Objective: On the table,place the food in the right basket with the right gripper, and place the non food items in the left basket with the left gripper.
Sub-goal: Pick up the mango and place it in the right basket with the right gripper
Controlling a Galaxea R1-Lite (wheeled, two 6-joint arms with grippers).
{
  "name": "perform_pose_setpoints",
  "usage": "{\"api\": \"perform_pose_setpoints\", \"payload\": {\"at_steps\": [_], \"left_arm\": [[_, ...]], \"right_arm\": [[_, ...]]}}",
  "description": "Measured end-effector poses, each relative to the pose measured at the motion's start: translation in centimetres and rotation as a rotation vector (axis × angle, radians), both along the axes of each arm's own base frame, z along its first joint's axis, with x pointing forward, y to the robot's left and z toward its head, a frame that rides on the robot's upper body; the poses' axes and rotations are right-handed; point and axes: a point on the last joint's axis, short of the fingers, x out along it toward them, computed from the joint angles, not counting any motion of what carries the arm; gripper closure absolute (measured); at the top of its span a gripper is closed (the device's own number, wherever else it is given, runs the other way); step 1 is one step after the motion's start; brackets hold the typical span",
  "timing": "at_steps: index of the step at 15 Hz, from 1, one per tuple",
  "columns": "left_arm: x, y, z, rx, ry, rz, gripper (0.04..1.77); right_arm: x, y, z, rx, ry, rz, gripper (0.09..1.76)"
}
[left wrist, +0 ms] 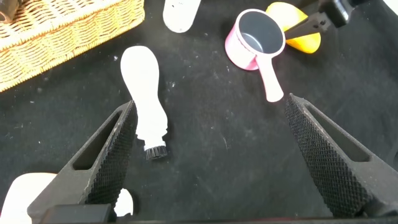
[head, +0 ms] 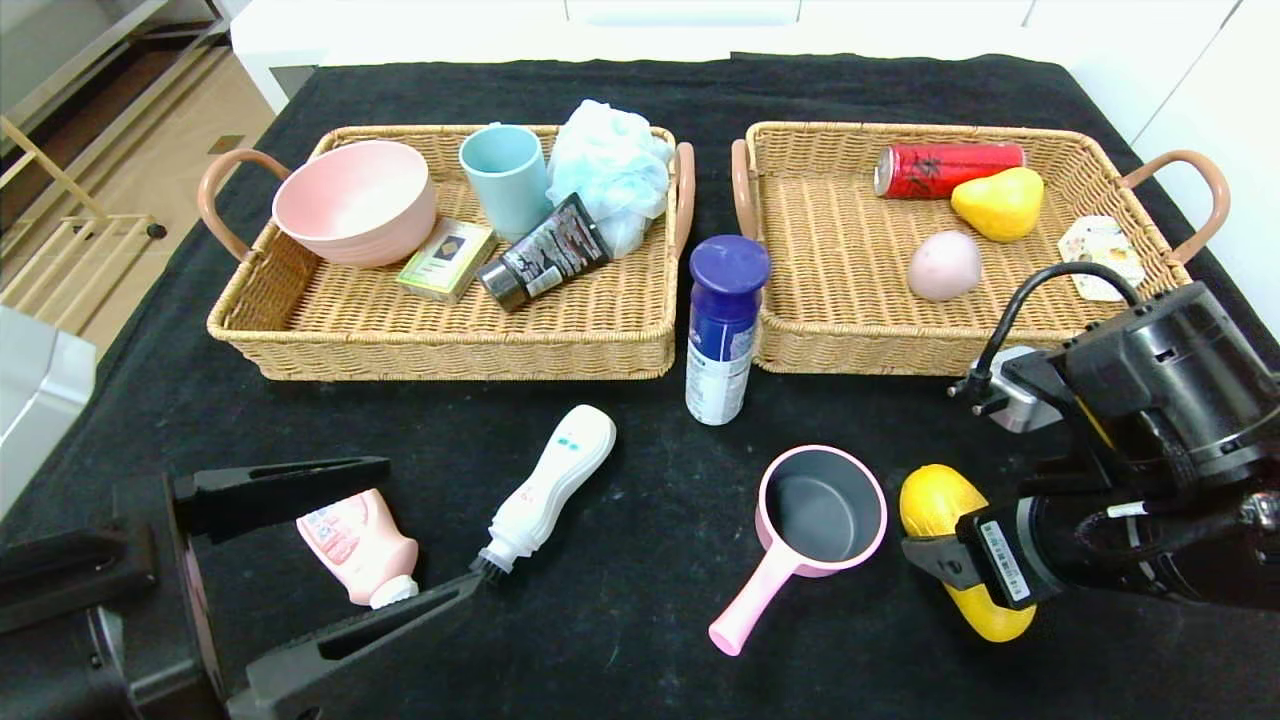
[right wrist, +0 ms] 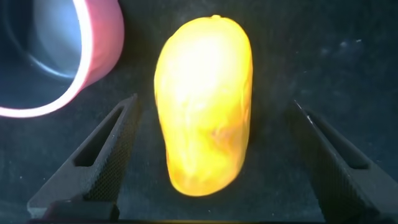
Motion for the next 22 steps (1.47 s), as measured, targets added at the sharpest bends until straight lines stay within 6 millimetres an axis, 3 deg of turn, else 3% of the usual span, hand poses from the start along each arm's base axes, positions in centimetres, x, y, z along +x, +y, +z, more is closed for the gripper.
{"api": "perform_pose_setpoints", "payload": {"at_steps": [16, 19, 22], "left_arm": [[-0.1, 0.0, 0.1, 0.002, -0.007, -0.001, 0.09], [-0.1, 0.1, 0.1, 0.002, -0.008, -0.001, 0.09], [-0.1, 0.1, 0.1, 0.001, -0.008, -0.001, 0.09]], "right_arm": [[1.2, 0.5, -1.1, -0.006, 0.016, -0.015, 0.17], [1.2, 0.6, -1.2, -0.008, 0.019, -0.016, 0.68], [1.3, 0.6, -1.3, -0.011, 0.023, -0.017, 0.86]]}}
